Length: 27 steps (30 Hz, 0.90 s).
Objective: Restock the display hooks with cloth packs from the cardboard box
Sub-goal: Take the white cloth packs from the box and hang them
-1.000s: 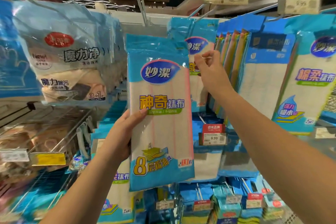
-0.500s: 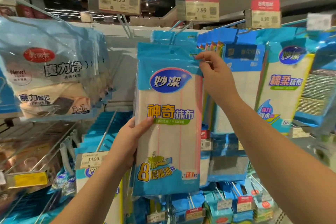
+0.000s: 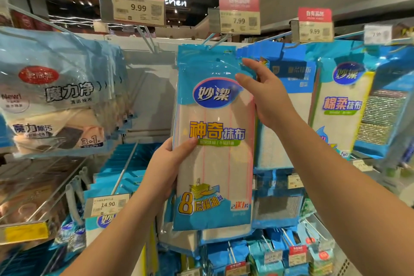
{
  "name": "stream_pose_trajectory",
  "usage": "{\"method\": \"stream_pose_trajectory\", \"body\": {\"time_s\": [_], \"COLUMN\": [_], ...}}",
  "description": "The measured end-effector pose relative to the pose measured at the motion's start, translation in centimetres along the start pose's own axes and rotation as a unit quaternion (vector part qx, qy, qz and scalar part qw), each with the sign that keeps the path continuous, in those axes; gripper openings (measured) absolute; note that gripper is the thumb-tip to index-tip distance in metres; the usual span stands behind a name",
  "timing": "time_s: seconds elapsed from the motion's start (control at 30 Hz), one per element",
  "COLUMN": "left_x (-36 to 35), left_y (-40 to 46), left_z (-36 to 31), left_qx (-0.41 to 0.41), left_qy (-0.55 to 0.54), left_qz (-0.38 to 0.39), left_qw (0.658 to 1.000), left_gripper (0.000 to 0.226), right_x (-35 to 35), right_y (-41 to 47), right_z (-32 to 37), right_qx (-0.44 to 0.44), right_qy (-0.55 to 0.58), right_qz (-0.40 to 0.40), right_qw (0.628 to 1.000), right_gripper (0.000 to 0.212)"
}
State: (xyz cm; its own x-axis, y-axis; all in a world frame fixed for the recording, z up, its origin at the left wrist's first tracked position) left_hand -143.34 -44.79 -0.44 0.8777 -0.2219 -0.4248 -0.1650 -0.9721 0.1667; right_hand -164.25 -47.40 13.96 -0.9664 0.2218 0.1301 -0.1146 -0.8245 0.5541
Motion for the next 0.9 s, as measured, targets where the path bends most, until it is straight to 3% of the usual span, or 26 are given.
{"method": "stream_pose_trajectory", "body": {"time_s": [0.2, 0.3, 0.7, 0.9], "left_x": [-0.9, -1.0, -0.7, -0.4], "left_y": [0.2, 0.0, -1.7, -1.9], "left_z": [-0.2, 0.2, 1.3, 1.9], "left_qx": [0.0, 0.03, 0.064, 0.076], "left_qy": [-0.007, -0.043, -0.075, -0.078], "left_qz": [0.001, 0.024, 0.044, 0.004], "left_qw": [1.0, 0.998, 0.994, 0.994], "left_gripper": [0.067, 0.064, 0.055, 0.061], "right_x": [0.6, 1.0, 1.5, 1.1], "right_y": [1.1, 2.3, 5.3, 5.4], "right_z": [1.5, 1.9, 3.1, 2.0], "right_qx": [0.046, 0.046, 0.014, -0.041], "right_qy": [-0.124, -0.128, -0.118, -0.152], "right_qz": [-0.022, -0.028, -0.024, 0.007], "right_qw": [0.991, 0.99, 0.993, 0.987], "right_gripper": [0.069, 0.076, 0.077, 0.073]}}
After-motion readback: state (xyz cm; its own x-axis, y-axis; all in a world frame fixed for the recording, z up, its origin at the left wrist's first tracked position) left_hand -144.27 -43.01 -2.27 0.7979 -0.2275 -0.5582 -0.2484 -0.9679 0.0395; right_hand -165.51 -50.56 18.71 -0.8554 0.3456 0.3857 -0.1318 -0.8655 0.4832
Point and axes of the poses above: each hand's wrist, its own y-axis towards the middle knuckle, its own x-axis out of the back of the hand, z = x × y, the point moved 7 cm from there along y, towards the middle knuckle, and after that the axes turned 12 degrees about -y, right-handed, at the moved point
